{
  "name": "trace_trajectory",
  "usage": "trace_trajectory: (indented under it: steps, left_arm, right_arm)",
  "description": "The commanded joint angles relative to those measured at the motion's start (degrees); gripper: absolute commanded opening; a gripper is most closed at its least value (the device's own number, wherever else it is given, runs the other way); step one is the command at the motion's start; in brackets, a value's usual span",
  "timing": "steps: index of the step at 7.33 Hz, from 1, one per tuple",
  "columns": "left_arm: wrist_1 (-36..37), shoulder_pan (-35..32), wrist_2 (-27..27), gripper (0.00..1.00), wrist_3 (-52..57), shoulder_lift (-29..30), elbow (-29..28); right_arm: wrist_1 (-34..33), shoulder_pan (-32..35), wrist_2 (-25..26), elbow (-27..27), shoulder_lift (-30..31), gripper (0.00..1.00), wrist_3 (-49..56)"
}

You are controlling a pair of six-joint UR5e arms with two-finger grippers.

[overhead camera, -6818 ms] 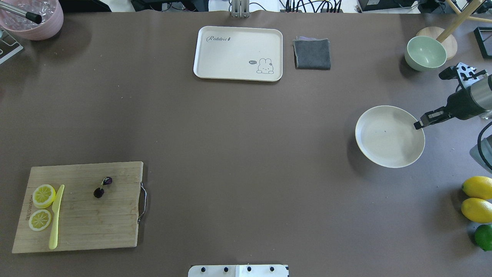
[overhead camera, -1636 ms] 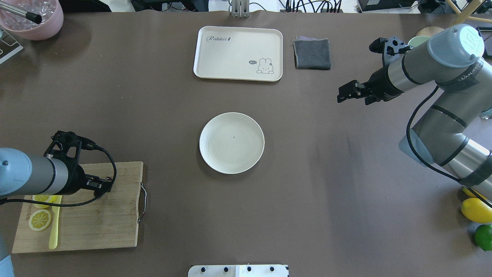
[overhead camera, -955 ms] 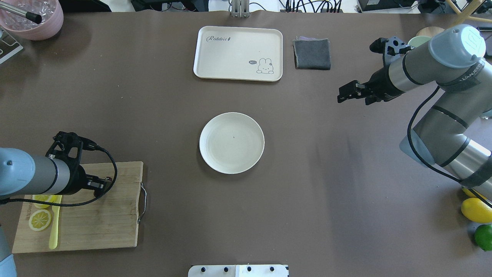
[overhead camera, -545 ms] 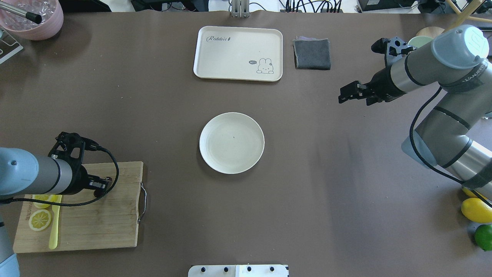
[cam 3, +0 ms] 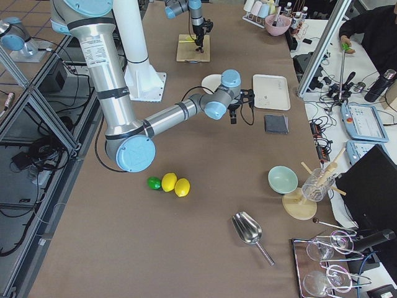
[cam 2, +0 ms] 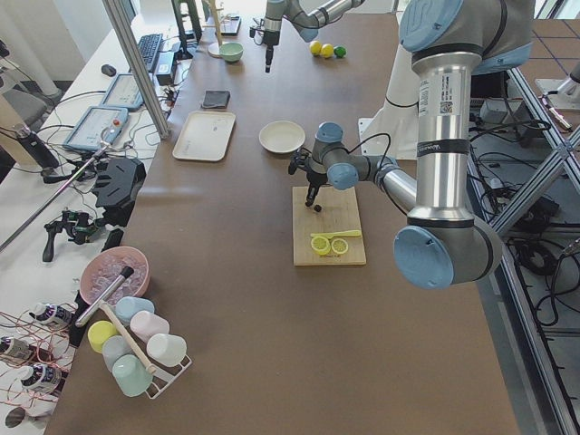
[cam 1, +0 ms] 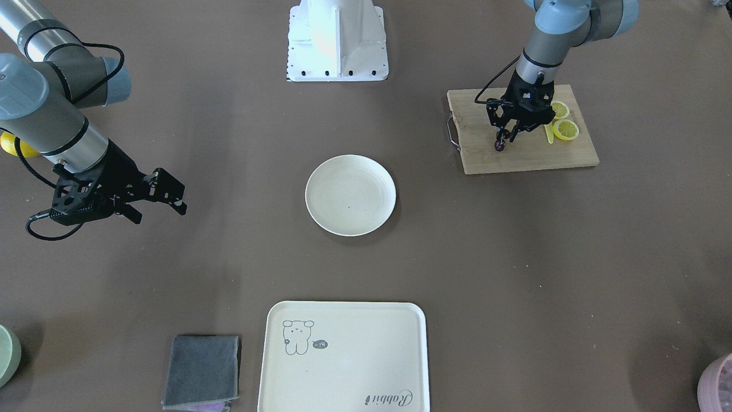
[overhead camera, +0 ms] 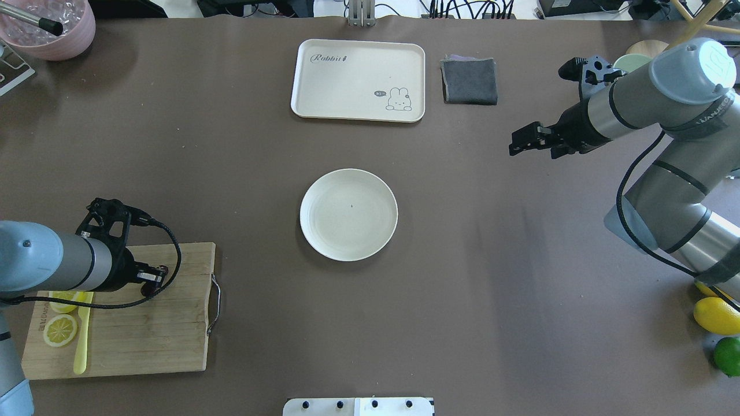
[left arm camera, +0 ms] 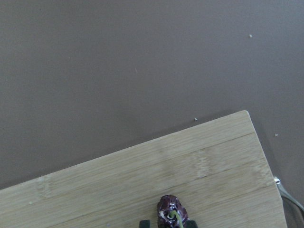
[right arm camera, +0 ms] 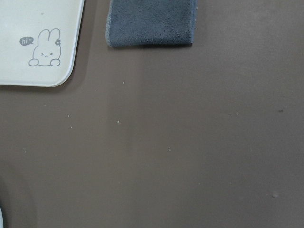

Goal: Place red cherry on plate
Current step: 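Lower the left gripper onto the dark red cherry and grasp it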

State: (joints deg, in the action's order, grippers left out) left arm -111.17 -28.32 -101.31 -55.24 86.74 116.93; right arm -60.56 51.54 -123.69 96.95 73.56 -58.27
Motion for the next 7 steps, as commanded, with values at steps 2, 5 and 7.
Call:
trace_trajectory:
  steps: [2, 5, 7]
  left_arm:
    - [0.17, -0.77, -0.47, 0.00, -0.05, -0.43, 0.84]
    - [3.92, -6.46, -2.30, 0.00, 0.39, 0.44, 3.64]
    - [11.89, -9.46, -4.25, 0.00, 0.39, 9.36, 3.83]
  right_arm:
    - [0.00, 0.05, 0.03, 0.69, 0.09, 1.00, -0.44]
    - [-0.09, -0.03, 0.03, 1.05, 0.18, 1.00, -0.61]
    - [-0.26, -0.21, 0.03, 1.05, 0.18, 1.00, -0.61]
